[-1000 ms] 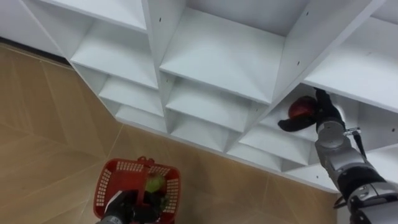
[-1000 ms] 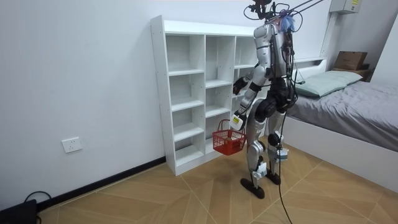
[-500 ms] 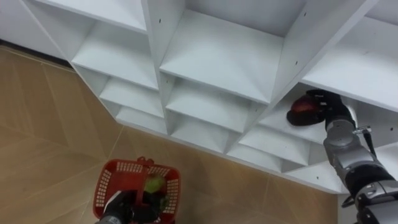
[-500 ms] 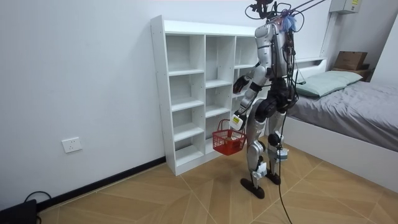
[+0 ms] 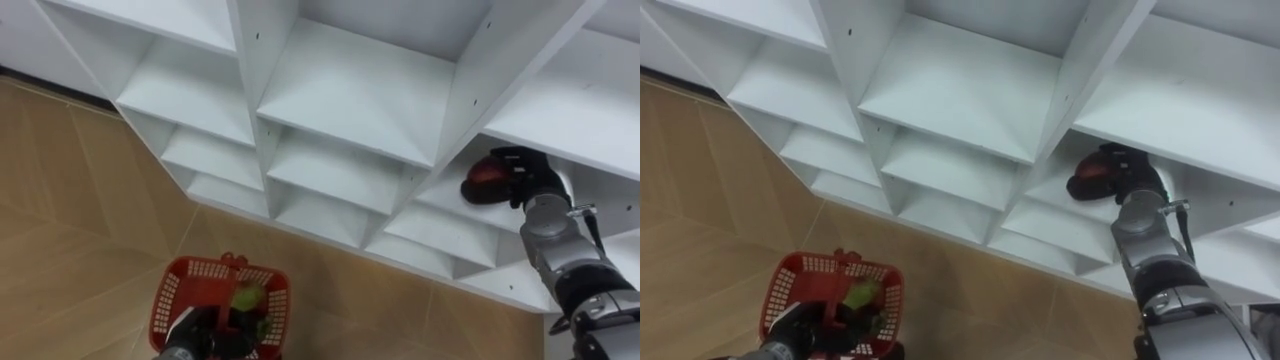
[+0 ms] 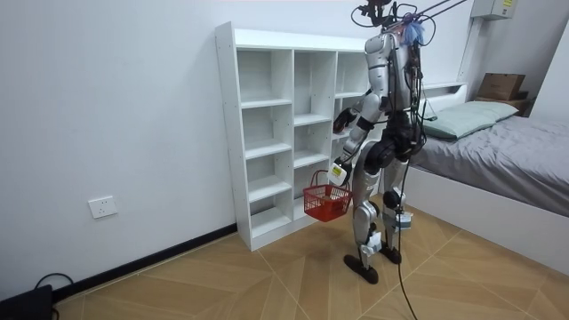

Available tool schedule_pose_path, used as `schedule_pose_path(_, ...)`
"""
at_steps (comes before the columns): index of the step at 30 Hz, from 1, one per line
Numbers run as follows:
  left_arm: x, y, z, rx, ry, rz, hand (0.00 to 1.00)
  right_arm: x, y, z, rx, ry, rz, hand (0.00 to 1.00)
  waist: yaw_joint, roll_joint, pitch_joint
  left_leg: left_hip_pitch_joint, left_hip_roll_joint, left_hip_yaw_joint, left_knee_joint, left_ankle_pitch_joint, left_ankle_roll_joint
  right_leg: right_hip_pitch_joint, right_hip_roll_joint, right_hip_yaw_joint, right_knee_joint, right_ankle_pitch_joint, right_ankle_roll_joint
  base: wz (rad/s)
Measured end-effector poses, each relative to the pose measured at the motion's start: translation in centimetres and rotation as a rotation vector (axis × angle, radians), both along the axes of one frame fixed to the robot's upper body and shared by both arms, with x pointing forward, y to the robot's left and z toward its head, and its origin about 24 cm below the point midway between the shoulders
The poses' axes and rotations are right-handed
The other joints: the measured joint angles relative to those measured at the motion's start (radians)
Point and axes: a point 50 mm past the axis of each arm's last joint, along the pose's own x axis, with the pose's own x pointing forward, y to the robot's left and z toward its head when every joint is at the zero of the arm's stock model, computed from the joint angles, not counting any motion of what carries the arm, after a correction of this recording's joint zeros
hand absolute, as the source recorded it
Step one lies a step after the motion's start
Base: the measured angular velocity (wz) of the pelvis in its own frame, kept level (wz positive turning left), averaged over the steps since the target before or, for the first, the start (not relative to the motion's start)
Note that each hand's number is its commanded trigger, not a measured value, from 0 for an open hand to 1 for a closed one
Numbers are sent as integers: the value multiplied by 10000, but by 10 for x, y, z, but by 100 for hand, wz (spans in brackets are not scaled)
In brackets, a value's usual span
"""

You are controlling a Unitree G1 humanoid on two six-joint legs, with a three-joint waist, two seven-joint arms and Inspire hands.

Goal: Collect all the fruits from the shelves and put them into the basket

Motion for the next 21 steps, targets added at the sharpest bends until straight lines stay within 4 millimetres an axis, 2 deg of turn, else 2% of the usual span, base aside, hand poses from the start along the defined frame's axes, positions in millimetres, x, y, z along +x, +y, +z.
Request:
schedule_pose_path(15, 5, 0, 3, 2, -195, -11, 100, 2, 3, 3, 5, -90, 131, 100, -88, -57, -40, 151, 22, 133, -27, 6, -6, 75, -1, 206, 1, 1, -1, -2)
schedule_pose_path(19, 6, -1, 5, 171, -360, 99, 100, 0, 23, -1, 155, -307, 836, 100, -357, -80, -71, 458, 25, 145, -10, 5, -6, 397, -12, 183, -21, 1, -1, -1)
schedule_pose_path(21, 12, -9, 10, 85, -676, -14, 100, -2, 35, -3, 444, -346, 1077, 100, -547, -57, -101, 709, 27, 205, -17, 5, -6, 639, -28, 179, -31, 0, 0, -2)
